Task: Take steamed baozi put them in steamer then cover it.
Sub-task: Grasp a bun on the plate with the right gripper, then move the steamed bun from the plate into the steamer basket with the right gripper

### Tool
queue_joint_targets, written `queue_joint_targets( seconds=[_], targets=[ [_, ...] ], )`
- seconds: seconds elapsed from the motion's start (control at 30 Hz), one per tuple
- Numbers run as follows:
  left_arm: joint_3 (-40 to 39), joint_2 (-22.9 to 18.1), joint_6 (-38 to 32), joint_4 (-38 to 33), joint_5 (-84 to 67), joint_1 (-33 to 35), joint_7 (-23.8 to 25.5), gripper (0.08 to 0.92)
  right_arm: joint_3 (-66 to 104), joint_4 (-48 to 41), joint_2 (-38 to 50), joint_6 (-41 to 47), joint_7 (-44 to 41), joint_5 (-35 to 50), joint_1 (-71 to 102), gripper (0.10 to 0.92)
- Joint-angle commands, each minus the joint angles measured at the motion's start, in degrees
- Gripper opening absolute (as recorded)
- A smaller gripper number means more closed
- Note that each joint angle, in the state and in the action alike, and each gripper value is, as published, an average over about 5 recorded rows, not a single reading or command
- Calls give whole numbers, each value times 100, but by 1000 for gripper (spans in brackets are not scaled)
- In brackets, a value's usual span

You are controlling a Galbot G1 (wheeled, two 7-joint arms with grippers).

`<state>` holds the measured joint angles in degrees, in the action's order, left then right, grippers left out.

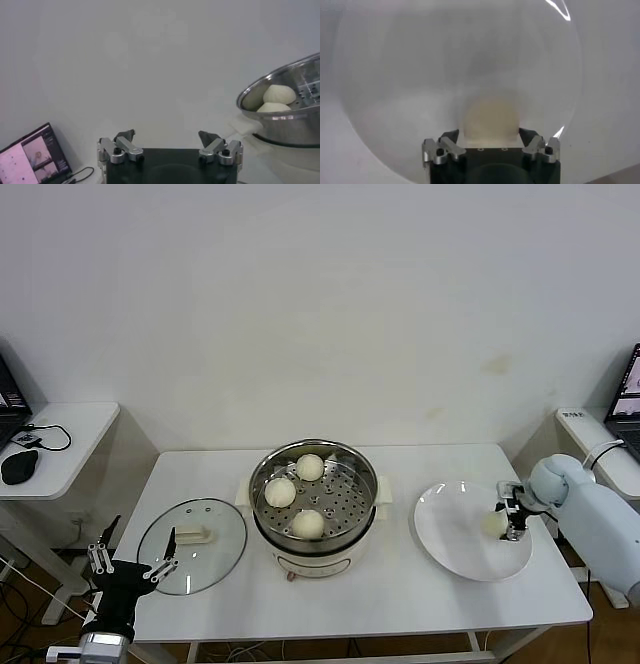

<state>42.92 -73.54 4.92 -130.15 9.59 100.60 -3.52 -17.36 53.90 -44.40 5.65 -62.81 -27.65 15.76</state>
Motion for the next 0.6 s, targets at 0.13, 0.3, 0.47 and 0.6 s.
queue_joint_targets(
  seconds=[0.13, 0.3, 0.47, 0.6],
  targets=[
    [4, -10, -11, -12, 0, 19, -2, 823, -102, 29, 25, 53, -217, 113, -111, 622],
    [5, -6, -11, -34, -2, 27, -3, 823, -383, 423, 342, 193, -352, 491, -419, 588],
    [-45, 18, -13, -56, 0, 22, -2, 823, -1002, 976, 776, 411, -462, 1044, -1095, 586],
    [-85, 49, -11, -67, 2, 1, 0, 823, -1631, 1418, 1048, 573, -526, 1548, -1856, 591]
  ],
)
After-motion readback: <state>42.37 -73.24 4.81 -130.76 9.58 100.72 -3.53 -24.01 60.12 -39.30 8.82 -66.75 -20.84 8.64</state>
